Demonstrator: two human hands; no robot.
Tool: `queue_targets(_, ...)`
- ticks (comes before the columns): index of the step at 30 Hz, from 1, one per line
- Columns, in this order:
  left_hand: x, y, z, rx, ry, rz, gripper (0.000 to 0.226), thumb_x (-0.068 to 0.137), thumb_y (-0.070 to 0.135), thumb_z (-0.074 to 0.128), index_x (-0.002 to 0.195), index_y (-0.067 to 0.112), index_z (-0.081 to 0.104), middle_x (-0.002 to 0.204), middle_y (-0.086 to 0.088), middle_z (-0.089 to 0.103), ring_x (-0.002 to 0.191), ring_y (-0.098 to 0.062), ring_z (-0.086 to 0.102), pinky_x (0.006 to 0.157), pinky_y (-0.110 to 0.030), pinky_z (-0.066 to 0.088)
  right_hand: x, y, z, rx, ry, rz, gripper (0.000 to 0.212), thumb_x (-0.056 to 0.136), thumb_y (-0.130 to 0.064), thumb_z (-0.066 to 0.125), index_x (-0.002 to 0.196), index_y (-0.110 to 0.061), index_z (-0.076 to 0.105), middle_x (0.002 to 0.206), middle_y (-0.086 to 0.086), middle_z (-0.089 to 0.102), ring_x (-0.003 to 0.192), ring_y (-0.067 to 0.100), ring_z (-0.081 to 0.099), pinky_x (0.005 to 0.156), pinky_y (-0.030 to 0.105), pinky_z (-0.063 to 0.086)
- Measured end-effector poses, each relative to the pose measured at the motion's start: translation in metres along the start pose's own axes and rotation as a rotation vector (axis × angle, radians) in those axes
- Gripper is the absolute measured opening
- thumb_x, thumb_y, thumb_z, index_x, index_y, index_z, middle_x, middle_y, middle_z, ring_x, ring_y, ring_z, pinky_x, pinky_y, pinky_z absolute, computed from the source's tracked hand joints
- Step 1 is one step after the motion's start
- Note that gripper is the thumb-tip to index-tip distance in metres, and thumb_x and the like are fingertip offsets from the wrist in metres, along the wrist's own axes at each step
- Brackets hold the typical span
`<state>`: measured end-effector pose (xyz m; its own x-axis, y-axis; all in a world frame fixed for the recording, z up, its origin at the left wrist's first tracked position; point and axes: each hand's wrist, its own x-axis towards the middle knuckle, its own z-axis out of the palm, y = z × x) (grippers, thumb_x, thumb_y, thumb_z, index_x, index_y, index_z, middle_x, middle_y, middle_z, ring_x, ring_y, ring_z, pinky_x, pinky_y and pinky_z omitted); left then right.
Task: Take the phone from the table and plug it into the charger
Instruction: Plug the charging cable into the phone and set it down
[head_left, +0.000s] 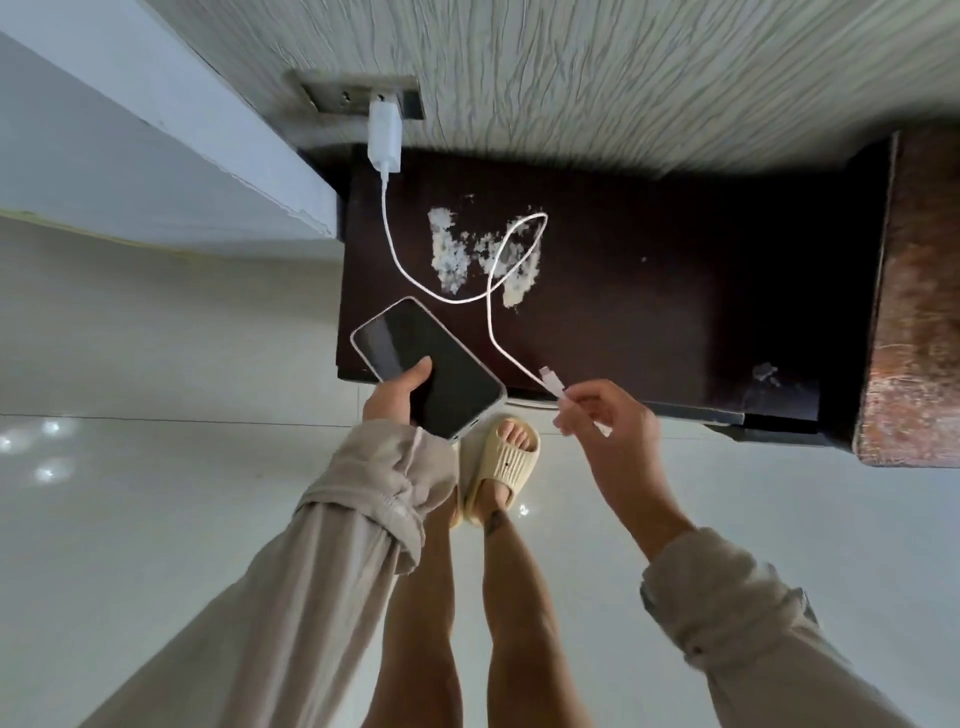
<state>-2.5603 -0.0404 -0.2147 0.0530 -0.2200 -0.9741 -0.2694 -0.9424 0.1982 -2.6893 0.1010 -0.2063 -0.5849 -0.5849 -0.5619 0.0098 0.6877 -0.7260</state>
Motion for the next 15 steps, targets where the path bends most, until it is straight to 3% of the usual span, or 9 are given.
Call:
queue_targets(2, -0.011, 0.009, 0.001, -0.125, -0.132, -0.074, 0.034, 0.092, 0.035, 0.045, 0.083, 0.005, 0.061, 0.060, -0.009, 0.073, 0.069, -0.022, 0.063, 0.065, -0.030, 0.049, -0.017, -0.026, -0.002, 0.137, -0.030, -0.001, 0.027, 0.083, -0.013, 0.062, 0.067, -0.035, 0.061, 0.051, -0.015, 0.065, 0.049, -0.003, 0.058, 0.051, 0.005, 0.045)
queue_targets(4, -0.018, 0.016, 0.001, -0.169, -0.193, -0.097, 0.041, 0.093, 0.039, 0.038, 0.073, 0.007, 0.055, 0.038, -0.003, 0.065, 0.044, -0.015, 0.063, 0.051, -0.025, 0.046, -0.029, -0.047, -0.003, 0.222, -0.082, 0.016, 0.026, 0.084, -0.013, 0.061, 0.069, -0.034, 0.064, 0.047, -0.012, 0.062, 0.044, -0.001, 0.052, 0.048, 0.007, 0.043)
queue_targets(7, -0.025, 0.022, 0.001, -0.179, -0.222, -0.068, 0.042, 0.094, 0.039, 0.036, 0.072, 0.008, 0.052, 0.034, -0.001, 0.062, 0.028, -0.009, 0.057, 0.042, -0.018, 0.045, -0.036, -0.069, 0.001, 0.252, -0.193, 0.083, 0.026, 0.086, -0.015, 0.057, 0.068, -0.030, 0.067, 0.042, -0.010, 0.056, 0.042, 0.000, 0.047, 0.048, 0.007, 0.041)
queue_targets(10, -0.029, 0.023, 0.001, -0.221, -0.253, -0.045, 0.041, 0.094, 0.037, 0.036, 0.071, 0.008, 0.053, 0.033, -0.001, 0.062, 0.028, -0.009, 0.057, 0.051, -0.024, 0.042, -0.032, -0.079, 0.004, 0.240, -0.259, 0.143, 0.027, 0.088, -0.012, 0.055, 0.067, -0.022, 0.069, 0.038, -0.009, 0.050, 0.039, -0.001, 0.044, 0.048, 0.005, 0.040)
queue_targets(15, -0.032, 0.021, -0.001, -0.229, -0.265, -0.036, 0.041, 0.094, 0.038, 0.038, 0.070, 0.008, 0.054, 0.034, -0.002, 0.062, 0.030, -0.011, 0.058, 0.046, -0.023, 0.046, -0.025, -0.087, 0.005, 0.246, -0.262, 0.196, 0.030, 0.086, -0.011, 0.057, 0.060, -0.021, 0.068, 0.036, -0.010, 0.048, 0.036, -0.002, 0.042, 0.044, 0.004, 0.039)
